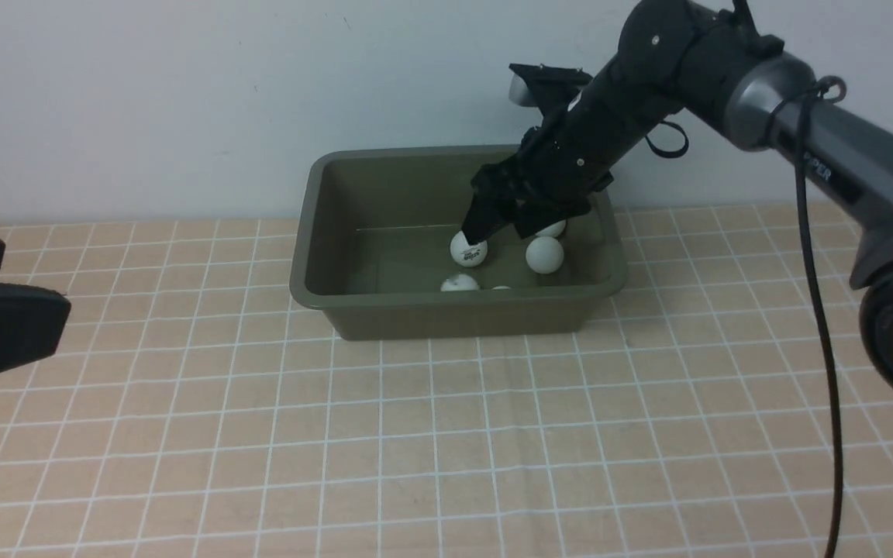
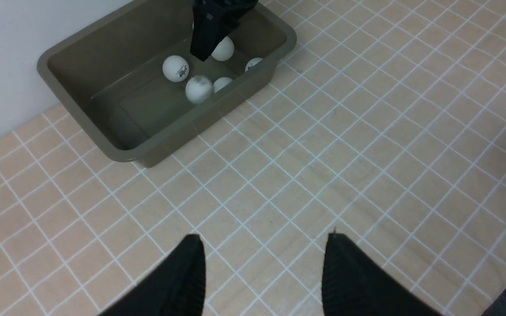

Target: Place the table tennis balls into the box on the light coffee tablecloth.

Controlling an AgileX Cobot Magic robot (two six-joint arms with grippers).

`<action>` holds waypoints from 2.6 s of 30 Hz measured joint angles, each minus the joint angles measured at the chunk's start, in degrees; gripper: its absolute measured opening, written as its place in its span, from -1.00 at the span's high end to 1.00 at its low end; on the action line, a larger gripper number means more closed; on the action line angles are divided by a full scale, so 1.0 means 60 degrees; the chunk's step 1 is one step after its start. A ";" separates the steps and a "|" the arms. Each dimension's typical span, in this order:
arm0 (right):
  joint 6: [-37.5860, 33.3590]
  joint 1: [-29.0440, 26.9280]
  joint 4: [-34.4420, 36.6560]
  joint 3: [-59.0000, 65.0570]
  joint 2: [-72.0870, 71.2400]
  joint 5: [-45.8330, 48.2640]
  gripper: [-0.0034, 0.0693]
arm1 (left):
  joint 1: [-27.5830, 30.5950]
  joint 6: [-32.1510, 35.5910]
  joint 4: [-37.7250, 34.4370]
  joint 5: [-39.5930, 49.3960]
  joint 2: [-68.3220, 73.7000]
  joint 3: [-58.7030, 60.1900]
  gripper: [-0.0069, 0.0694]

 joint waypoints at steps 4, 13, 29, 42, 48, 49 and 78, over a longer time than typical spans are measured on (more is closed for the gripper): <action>0.0153 -0.0318 0.0000 0.0080 -0.0787 0.0009 -0.47 | 0.0000 0.0158 -0.0010 0.0000 -0.0061 0.0000 0.05; 0.0253 -0.2722 -0.0460 0.0534 -0.5736 0.0000 0.36 | 0.0000 0.0343 0.1091 -0.0059 -0.1425 0.0000 0.58; -0.0925 -0.4332 -0.0841 1.2384 -1.7625 -0.3953 0.96 | 0.0000 -0.2566 0.2686 -0.2941 -0.4755 0.2684 1.00; -0.0325 -0.4332 -0.2022 1.5936 -2.1354 -0.4278 0.96 | 0.0000 -0.4166 0.2415 -0.6577 -0.7741 0.6907 1.00; -0.0521 -0.4333 -0.2261 1.6852 -2.1365 -0.4539 0.96 | 0.0000 -0.4424 0.2429 -0.6957 -0.7800 0.7721 0.99; -0.0609 -0.4333 -0.2261 1.7202 -2.1365 -0.4682 0.96 | 0.0000 -0.4431 0.2429 -0.7079 -0.7800 0.7923 0.99; -0.0751 -0.4333 -0.2463 1.9126 -2.1305 -0.7680 0.96 | 0.0000 -0.4392 0.3326 -1.1527 -0.7800 1.0556 0.99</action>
